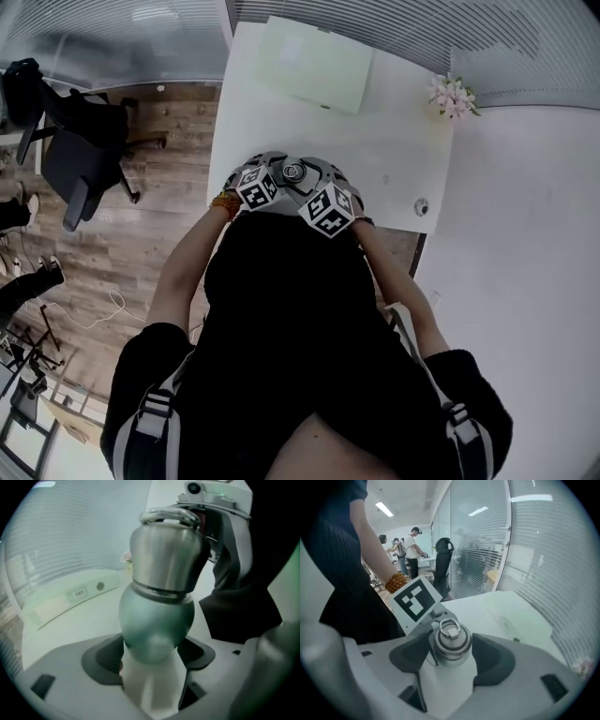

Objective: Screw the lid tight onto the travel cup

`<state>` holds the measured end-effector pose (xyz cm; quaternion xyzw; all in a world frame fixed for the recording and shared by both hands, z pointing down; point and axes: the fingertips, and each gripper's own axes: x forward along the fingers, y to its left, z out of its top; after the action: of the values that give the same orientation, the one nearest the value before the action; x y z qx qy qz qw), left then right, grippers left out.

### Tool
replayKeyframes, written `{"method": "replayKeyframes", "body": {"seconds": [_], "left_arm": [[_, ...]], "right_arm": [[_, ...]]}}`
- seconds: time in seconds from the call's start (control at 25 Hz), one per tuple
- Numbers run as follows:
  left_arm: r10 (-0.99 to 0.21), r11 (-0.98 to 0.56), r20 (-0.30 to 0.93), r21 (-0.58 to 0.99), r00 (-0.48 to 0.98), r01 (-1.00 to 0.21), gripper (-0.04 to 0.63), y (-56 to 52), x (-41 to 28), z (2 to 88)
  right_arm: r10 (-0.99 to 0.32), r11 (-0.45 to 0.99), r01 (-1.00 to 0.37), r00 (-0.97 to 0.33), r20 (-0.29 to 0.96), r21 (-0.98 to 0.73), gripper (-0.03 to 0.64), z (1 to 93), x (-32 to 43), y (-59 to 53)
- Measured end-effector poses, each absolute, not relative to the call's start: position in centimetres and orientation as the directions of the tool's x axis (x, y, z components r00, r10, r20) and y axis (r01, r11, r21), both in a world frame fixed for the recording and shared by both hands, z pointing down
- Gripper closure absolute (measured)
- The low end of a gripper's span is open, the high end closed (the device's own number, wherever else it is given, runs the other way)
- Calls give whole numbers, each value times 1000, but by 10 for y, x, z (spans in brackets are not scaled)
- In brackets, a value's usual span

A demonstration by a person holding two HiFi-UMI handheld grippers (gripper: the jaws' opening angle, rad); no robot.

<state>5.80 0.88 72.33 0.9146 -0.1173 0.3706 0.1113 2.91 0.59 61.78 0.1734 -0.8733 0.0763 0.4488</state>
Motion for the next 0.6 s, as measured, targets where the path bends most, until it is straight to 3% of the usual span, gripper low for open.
{"method": "replayKeyframes", "body": {"seconds": [0.16, 0.32, 0.44, 0.6], "left_arm": [[-234, -897, 694, 116, 681, -426, 235, 8, 55, 723], [-231, -892, 698, 126, 677, -433, 235, 9, 56, 726], [-151, -928, 713, 136, 684, -348, 235, 10, 55, 727], [43, -985, 749, 142, 662, -98, 235, 18, 54, 730]], "right_arm": [[-314, 887, -458, -488, 814, 68, 354, 622, 27, 3], [-257, 907, -420, -513, 819, 22, 357, 624, 25, 1], [-147, 963, -270, -532, 834, -3, 359, 626, 23, 4], [23, 1000, 21, -517, 856, -14, 359, 628, 21, 15]]}}
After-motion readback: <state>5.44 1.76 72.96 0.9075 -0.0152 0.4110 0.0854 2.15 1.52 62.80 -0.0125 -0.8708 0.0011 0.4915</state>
